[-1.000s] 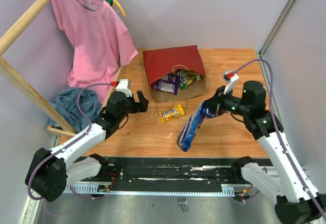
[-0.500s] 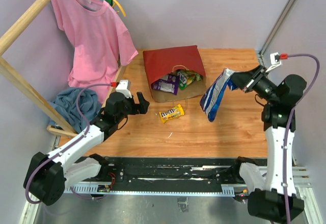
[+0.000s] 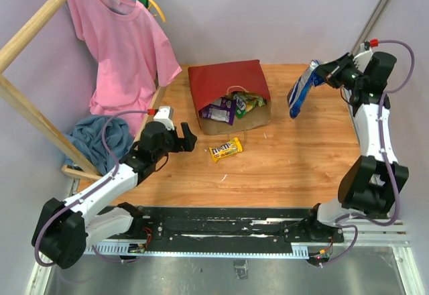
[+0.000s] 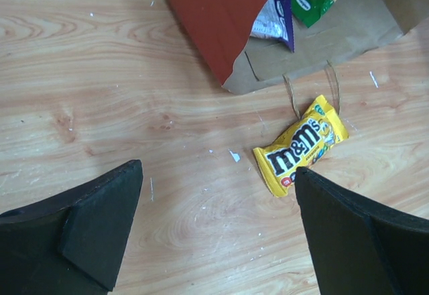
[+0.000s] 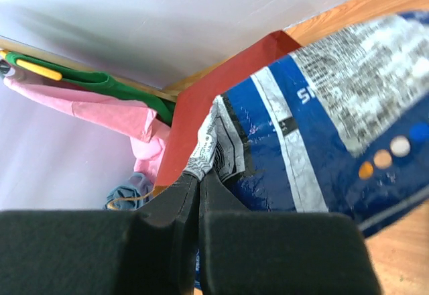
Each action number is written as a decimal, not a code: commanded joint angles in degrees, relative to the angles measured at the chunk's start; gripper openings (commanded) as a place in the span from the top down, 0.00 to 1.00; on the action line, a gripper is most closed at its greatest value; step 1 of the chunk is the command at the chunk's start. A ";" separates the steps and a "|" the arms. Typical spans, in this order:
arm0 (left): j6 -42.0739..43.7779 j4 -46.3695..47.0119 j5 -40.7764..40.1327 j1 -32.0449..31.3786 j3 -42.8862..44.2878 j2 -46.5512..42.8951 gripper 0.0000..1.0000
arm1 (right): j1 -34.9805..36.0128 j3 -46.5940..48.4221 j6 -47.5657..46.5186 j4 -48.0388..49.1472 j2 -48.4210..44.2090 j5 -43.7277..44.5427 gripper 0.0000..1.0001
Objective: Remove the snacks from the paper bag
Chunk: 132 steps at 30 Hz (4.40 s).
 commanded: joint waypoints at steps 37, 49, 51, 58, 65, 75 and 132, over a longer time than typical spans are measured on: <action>-0.86 1.33 5.33 0.32 1.75 5.76 0.00 | 16.67 -2.47 -31.02 -22.84 -5.54 53.23 0.40; -0.23 -0.14 3.98 0.38 -0.87 2.95 0.00 | 17.54 -9.76 -28.51 -19.18 12.05 36.94 0.75; -0.28 0.16 3.96 0.34 -1.19 3.00 0.00 | 17.34 -13.03 -28.60 -18.37 10.55 37.36 0.76; -0.85 1.52 5.62 0.39 -1.20 4.47 0.01 | 7.40 -29.42 -20.81 -5.92 6.12 20.23 0.83; -0.69 0.90 5.23 0.37 -1.99 2.70 0.01 | 3.61 -35.96 -19.97 -5.74 0.20 20.10 0.67; -1.13 0.77 5.96 0.39 -1.56 1.87 0.00 | 7.24 -18.86 -23.00 -16.74 -17.60 26.30 0.56; -1.29 2.86 10.27 0.39 2.32 13.93 0.00 | 7.80 52.02 -35.81 -40.85 61.78 39.76 0.19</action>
